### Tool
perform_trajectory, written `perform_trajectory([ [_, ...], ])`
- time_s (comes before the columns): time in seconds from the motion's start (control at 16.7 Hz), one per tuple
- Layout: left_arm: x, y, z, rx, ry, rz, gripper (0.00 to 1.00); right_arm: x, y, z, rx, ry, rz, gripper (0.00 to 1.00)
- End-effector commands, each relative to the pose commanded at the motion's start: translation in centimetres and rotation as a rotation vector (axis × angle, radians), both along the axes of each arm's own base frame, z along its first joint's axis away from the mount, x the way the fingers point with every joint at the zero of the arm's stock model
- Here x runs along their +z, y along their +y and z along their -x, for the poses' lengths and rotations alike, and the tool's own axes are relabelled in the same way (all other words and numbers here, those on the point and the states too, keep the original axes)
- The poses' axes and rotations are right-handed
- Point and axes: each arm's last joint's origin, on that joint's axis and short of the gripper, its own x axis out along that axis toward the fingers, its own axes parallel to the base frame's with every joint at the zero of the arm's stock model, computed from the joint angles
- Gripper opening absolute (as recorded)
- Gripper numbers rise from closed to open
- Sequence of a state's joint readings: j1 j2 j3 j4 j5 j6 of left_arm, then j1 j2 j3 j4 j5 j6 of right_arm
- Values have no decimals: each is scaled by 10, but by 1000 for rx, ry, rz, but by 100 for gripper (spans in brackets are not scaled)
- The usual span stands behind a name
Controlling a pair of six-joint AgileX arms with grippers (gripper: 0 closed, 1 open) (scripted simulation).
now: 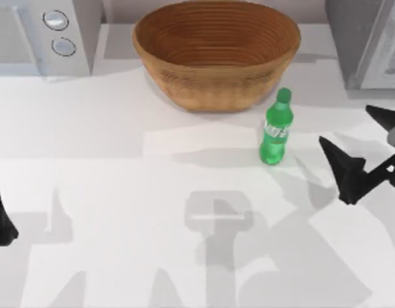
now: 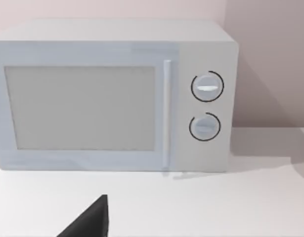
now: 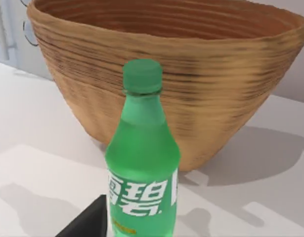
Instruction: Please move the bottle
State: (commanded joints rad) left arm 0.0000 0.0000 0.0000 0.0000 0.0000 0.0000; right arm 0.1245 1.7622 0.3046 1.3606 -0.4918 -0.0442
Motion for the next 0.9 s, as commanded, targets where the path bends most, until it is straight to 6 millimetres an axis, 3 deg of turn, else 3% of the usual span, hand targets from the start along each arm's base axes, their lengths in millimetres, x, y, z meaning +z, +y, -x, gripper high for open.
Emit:
perform_trajectory([
  [0.42, 0, 0, 0, 0, 0, 0, 100, -47, 11, -11, 124, 11, -3, 100],
  [0.9, 0, 0, 0, 0, 0, 0, 100, -54, 11, -11, 132, 16, -4, 100],
])
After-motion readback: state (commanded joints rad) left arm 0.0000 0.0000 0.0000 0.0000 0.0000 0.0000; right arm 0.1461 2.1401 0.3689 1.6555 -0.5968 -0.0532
